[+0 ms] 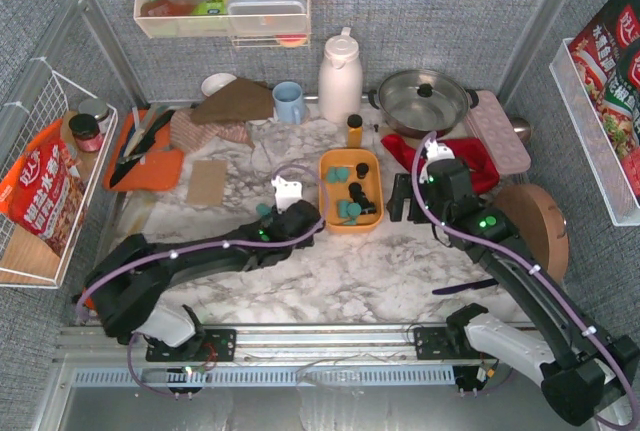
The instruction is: Mix the coffee capsules in the storage basket
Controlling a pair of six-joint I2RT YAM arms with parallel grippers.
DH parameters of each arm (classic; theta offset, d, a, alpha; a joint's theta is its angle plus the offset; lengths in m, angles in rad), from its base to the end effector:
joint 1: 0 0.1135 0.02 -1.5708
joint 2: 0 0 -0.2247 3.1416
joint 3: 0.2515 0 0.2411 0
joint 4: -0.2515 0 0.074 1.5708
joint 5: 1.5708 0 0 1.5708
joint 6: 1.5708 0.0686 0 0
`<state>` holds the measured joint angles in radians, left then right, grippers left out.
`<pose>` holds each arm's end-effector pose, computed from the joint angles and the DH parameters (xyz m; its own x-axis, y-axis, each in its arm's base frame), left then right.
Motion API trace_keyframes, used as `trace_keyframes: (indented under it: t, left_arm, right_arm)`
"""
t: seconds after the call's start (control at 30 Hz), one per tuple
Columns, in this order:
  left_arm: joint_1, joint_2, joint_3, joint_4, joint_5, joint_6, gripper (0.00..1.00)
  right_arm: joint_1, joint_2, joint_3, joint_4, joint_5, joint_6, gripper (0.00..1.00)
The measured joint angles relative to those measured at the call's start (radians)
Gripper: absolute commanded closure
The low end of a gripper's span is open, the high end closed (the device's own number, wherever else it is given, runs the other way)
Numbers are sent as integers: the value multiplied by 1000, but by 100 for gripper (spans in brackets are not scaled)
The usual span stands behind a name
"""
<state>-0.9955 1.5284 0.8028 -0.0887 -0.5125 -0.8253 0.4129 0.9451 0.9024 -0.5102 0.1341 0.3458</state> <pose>0.2006 -0.2475 0.1306 -0.6711 -0.1420 -0.7276 0.0811 0.9615 -0.2624 0.2282 0.0899 0.2710 -0.5520 0.1249 -0.8244 -0.1130 0.9684 0.2224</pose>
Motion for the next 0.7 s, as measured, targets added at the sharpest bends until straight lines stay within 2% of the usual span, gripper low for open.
trace_keyframes:
  t: [0.27,0.43,0.7]
  left_arm:
    - [2,-300,-188,180,163,204,78]
    - [2,-387,-254,308,272,355,78]
    - [2,-538,-455,589,445,623,79]
  right_arm:
    - [42,39,27,-15,-112,-19,16]
    - [120,78,68,-21,-140,-19,18]
    - [268,138,126,6,-171,15,25]
